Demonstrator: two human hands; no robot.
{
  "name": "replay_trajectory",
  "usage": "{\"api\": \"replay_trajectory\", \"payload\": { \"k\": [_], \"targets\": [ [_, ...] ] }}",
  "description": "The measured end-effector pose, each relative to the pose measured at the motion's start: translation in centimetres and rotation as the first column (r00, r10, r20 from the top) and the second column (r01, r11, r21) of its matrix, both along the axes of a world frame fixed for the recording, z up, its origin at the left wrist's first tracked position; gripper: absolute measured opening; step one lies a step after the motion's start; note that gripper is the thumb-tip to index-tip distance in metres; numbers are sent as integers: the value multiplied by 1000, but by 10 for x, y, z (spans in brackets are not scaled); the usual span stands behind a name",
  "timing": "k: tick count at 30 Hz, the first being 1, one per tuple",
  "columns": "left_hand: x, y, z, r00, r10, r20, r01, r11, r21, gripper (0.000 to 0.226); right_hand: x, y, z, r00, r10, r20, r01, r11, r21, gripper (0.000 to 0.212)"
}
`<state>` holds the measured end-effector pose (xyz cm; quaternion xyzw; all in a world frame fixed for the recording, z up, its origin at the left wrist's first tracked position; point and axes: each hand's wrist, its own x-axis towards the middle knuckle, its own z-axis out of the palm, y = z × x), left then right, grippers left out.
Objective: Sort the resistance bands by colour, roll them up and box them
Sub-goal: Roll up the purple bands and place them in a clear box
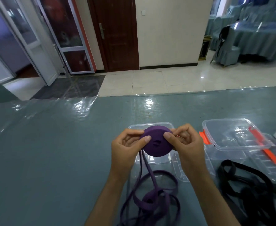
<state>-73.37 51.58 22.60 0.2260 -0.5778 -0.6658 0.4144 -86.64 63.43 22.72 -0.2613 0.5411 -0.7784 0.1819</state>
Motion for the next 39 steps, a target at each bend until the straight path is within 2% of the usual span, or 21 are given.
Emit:
{"api": "replay_trajectory", "payload": {
  "k": [2,4,9,11,15,19,22,24,27,30,33,35,39],
  "targets": [
    [-2,2,0,998,-68,3,67,997,44,36,0,-2,2,999,-44,12,45,999,-26,21],
    [-2,-1,1,993,-113,22,112,993,37,42,-3,-1,3,1000,-13,18,14,1000,-16,20],
    [-4,-1,5,999,36,16,-36,999,-3,29,-12,9,7,991,133,3,-132,987,93,26],
    [-5,0,2,999,53,6,-53,998,17,28,-15,12,8,982,182,-41,-176,976,132,19],
    [-1,2,-3,999,42,19,-42,999,-21,28,-18,15,10,936,343,-84,-313,916,250,24],
    [0,4,-1,997,-50,57,51,998,-20,26,-20,16,10,959,240,-149,-209,958,197,22],
    [5,-3,4,977,-158,140,171,982,-84,36,-20,20,6,976,178,-126,-162,979,126,22],
    [8,-6,5,966,-205,161,220,972,-84,38,-19,22,3,963,234,-135,-207,960,186,27],
    [5,0,1,967,-164,195,187,977,-104,36,-13,24,4,931,317,-181,-252,917,310,39],
    [0,8,-3,981,-145,133,149,989,-21,31,-8,26,6,951,253,-181,-213,953,213,38],
    [0,9,0,965,-226,134,229,973,-6,34,-8,29,2,974,145,-176,-121,982,143,32],
    [0,8,1,963,-221,152,230,972,-44,30,-10,33,-3,975,170,-143,-144,974,172,27],
    [-1,15,-7,980,-137,143,151,985,-88,25,-18,44,-4,922,367,-120,-310,890,335,34]
  ]
}}
